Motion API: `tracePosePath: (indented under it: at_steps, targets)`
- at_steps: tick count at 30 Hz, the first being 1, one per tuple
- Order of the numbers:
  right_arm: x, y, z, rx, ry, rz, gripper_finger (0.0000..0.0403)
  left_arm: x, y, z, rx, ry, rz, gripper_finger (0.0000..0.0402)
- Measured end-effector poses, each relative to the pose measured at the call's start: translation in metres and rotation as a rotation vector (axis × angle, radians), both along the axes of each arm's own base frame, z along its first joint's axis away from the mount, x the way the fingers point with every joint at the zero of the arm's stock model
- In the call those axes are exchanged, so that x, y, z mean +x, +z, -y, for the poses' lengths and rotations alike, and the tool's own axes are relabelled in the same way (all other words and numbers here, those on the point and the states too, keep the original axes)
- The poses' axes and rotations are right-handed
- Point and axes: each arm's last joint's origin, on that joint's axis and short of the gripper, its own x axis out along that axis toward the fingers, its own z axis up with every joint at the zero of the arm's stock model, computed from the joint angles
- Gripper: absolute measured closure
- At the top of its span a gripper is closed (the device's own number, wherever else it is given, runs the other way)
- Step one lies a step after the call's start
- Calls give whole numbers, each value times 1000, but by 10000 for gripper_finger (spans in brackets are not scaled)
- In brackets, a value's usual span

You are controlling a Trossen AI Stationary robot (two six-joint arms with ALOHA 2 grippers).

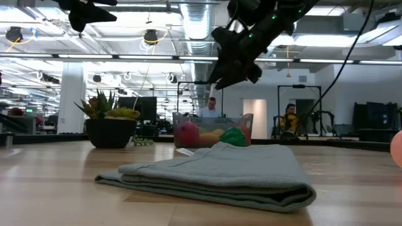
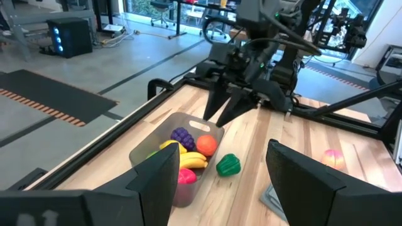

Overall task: Pick and placing Produce into tupperware
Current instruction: Put the bell pepper into the black bin

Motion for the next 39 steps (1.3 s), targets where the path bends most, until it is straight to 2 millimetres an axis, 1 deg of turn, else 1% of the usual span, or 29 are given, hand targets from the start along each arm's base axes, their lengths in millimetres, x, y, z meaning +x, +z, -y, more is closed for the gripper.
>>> tracePosePath:
  at_steps: [5,9,14,20,26,30,34,39]
  targets:
    - [-10,8,-9,-8,-33,-12,215,0,0,0,0,0,0,175]
    - [-18,8,-20,0,-59,-77,215,0,0,0,0,0,0,175]
    - [-26,10,-40,2,-110,-133,213,0,0,0,0,0,0,175]
    - [-29,10,-65,-11,-149,-145,212,0,0,0,0,0,1,175]
    - [-34,8,-84,9,-191,-168,205,0,0,0,0,0,1,175]
    - [-35,8,-92,20,-249,-144,198,0,0,0,0,0,0,175]
    - [-35,8,-97,81,-308,-116,186,0,0,0,-2,-7,0,175]
    - [-36,3,-102,143,-378,-119,170,0,0,0,-8,-6,3,175]
